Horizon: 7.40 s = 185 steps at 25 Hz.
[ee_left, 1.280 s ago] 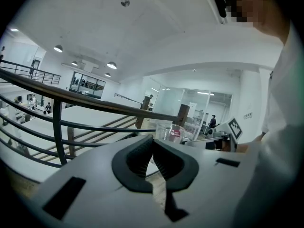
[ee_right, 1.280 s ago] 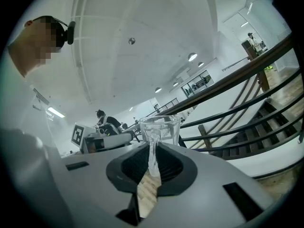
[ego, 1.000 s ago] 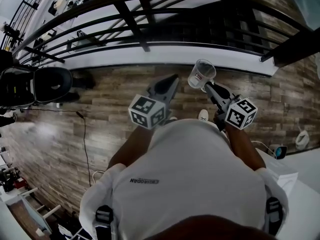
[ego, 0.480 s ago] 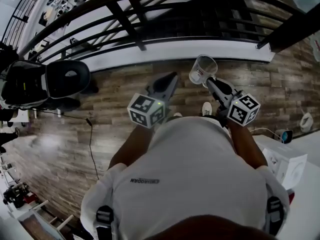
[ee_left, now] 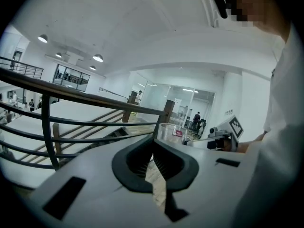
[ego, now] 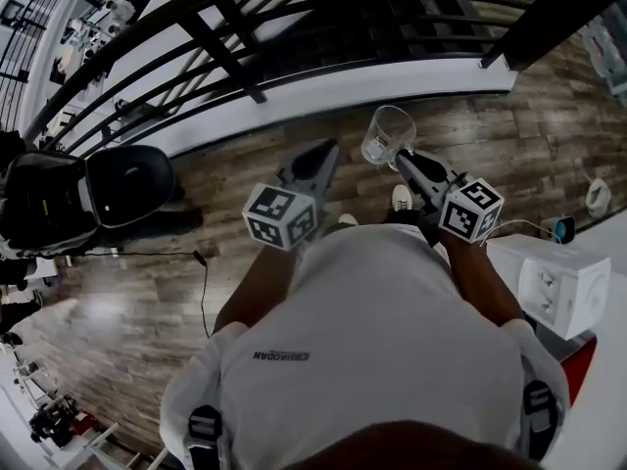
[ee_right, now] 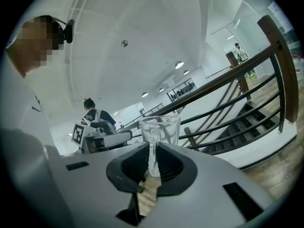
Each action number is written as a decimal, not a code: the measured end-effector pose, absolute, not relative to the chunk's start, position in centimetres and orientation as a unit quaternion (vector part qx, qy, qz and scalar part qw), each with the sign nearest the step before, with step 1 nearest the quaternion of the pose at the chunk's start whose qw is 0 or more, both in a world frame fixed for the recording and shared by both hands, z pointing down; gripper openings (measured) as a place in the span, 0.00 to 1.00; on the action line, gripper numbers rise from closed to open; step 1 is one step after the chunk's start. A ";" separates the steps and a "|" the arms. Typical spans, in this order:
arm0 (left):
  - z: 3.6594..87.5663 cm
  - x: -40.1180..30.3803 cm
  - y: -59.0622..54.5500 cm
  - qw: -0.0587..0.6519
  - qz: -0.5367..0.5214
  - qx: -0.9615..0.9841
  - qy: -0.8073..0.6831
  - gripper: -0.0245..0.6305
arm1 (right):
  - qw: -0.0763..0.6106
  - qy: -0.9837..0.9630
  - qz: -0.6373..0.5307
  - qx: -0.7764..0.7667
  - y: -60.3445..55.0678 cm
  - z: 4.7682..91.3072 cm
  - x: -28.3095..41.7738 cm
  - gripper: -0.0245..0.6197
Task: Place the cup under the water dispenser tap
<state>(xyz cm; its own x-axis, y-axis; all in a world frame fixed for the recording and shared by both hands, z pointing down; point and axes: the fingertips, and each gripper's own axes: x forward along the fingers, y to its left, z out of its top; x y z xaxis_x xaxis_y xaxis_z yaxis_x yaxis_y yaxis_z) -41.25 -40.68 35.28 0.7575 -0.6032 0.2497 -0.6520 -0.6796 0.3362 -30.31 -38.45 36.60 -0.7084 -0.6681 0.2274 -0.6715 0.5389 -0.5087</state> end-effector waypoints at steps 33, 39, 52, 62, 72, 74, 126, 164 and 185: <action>34.4 -29.1 -35.8 0.185 0.086 0.956 -0.210 0.03 | -0.027 -0.820 0.294 0.491 -28.4 35.9 -20.3 0.11; 34.6 -26.4 -33.2 0.179 0.096 0.960 -0.192 0.03 | -0.035 -0.810 0.292 0.508 -25.3 36.0 -17.9 0.11; 34.7 -21.1 -26.0 0.172 0.112 0.966 -0.157 0.03 | -0.054 -0.789 0.298 0.534 -17.6 36.5 -13.3 0.11; 34.0 -18.2 -20.9 0.159 0.114 0.972 -0.132 0.03 | -0.073 -0.776 0.286 0.558 -12.3 36.1 -10.8 0.11; 34.4 -14.9 -15.2 0.150 0.127 0.976 -0.090 0.03 | -0.087 -0.752 0.283 0.589 -6.0 36.5 -8.3 0.11; 34.2 -15.0 -14.2 0.148 0.126 0.978 -0.081 0.03 | -0.089 -0.746 0.282 0.596 -4.8 36.4 -8.5 0.11; 35.7 5.4 2.9 0.074 0.218 0.935 0.268 0.03 | -0.211 -0.473 0.245 0.820 15.2 38.9 5.0 0.11; 41.0 18.9 -2.1 0.043 0.263 0.856 0.444 0.03 | -0.208 -0.274 0.261 0.902 11.2 43.4 15.7 0.11; 46.4 19.9 -1.1 0.032 0.298 0.841 0.451 0.03 | -0.195 -0.245 0.271 0.910 12.5 48.5 17.5 0.11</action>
<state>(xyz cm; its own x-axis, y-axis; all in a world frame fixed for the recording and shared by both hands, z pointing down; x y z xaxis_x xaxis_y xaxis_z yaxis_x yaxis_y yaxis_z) 19.86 -1.11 46.41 0.4157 0.7772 0.4723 0.7393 -0.5913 0.3223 17.52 12.54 48.53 0.7332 -0.5518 0.3974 -0.3403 -0.8037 -0.4881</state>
